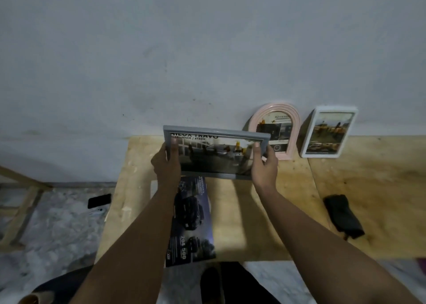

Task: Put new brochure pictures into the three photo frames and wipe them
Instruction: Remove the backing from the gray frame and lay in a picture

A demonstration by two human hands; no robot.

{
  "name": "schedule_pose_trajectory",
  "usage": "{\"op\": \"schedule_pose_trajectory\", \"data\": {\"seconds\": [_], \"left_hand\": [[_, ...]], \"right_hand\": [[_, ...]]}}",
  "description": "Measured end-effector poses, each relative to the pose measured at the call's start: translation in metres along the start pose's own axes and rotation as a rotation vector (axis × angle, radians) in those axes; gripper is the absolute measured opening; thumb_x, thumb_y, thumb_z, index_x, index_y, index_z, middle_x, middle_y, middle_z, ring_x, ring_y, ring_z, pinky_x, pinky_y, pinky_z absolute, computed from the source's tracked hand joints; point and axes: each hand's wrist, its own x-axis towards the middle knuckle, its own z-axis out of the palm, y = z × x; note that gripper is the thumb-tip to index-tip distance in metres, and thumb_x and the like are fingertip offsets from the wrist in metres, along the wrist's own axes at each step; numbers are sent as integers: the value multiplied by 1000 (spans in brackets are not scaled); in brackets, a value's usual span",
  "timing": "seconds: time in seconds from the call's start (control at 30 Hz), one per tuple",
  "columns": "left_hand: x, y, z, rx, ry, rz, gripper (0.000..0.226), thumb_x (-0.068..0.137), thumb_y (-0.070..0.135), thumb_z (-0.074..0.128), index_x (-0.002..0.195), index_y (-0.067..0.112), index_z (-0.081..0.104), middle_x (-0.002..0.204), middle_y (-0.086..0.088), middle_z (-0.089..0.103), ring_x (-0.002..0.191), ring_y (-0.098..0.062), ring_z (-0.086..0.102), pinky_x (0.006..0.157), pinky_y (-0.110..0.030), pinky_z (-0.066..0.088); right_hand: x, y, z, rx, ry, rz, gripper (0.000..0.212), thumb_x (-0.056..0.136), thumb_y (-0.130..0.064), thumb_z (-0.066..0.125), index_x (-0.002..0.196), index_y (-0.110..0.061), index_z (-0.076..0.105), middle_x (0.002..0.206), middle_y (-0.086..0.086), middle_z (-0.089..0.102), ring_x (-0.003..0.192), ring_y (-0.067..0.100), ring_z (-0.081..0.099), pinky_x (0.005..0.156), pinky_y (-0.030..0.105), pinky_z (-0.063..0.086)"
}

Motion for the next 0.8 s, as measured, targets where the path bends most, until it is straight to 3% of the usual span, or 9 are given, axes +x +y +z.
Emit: {"op": "schedule_pose_trajectory", "data": {"seconds": [0.13,0.27,0.33,0.4,0.5,0.57,0.67,0.73,0.8], "left_hand": [[-62,-7,20,-44,-153,31,69,90,79,44,107,16,68,91,-18,69,78,-16,64,66,-25,51],[-115,-10,45,-174,-262,-65,71,88,77,51,130,21,65,113,-3,72,101,-11,68,84,-27,54],[-134,-12,58,-160,-283,-96,79,81,89,46,127,28,65,110,-1,71,102,-15,67,90,-34,52],[-143,-22,70,-149,-317,-193,78,82,91,41,127,32,67,122,-7,69,122,-29,62,107,-50,46],[-126,-87,89,-109,-311,-377,63,75,99,38,123,65,58,153,-2,50,148,-31,38,119,-62,28],[-110,-147,97,-132,-278,-415,70,75,99,38,136,65,48,162,0,37,149,-31,37,114,-64,34],[-147,-110,95,-84,-250,-461,59,81,91,46,126,56,61,142,-3,57,128,-25,56,107,-52,44],[-167,-96,100,-48,-254,-470,47,91,80,46,96,40,70,106,-10,64,96,-26,61,88,-48,50],[-180,-84,105,16,-214,-500,46,91,79,48,92,36,65,96,-4,66,93,-26,63,86,-49,53]], "right_hand": [[-32,15,-68,27,128,82,52,99,-62,47,132,-24,61,114,-8,63,103,11,58,78,23,48],[-47,27,-121,99,222,183,48,98,-68,42,100,-25,64,93,-13,63,89,6,58,77,31,46],[-43,38,-142,143,235,250,43,98,-67,45,103,-29,64,101,-9,65,98,13,60,93,40,48],[-32,54,-162,212,206,329,44,99,-60,48,126,-28,64,126,-3,63,118,21,58,107,50,45],[-15,77,-185,271,119,411,42,103,-42,48,140,-25,58,141,1,57,126,22,56,106,51,46],[-10,89,-200,260,69,426,41,104,-29,45,143,-23,55,145,5,55,129,25,54,107,53,45],[-3,103,-217,225,31,462,44,106,-11,43,150,-18,47,151,10,49,132,30,51,108,53,46],[-3,110,-224,198,5,479,46,107,-4,42,152,-11,43,146,14,52,113,27,60,92,42,53],[-6,111,-228,190,-15,507,46,106,2,42,151,-4,42,120,21,64,88,24,63,72,32,55]]}}
